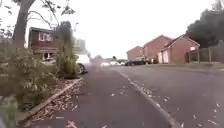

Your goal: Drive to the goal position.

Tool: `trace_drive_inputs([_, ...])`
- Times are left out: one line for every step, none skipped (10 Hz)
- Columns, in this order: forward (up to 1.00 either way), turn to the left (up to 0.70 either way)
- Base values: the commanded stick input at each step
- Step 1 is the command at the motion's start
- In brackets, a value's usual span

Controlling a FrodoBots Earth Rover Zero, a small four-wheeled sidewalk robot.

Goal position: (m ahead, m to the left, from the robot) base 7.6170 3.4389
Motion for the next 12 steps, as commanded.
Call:
trace_drive_inputs([1.00, 0.04])
trace_drive_inputs([1.00, 0.00])
trace_drive_inputs([1.00, 0.00])
trace_drive_inputs([1.00, 0.00])
trace_drive_inputs([1.00, 0.00])
trace_drive_inputs([1.00, 0.00])
trace_drive_inputs([1.00, 0.00])
trace_drive_inputs([1.00, 0.00])
trace_drive_inputs([1.00, 0.00])
trace_drive_inputs([1.00, 0.00])
trace_drive_inputs([1.00, 0.00])
trace_drive_inputs([1.00, 0.00])
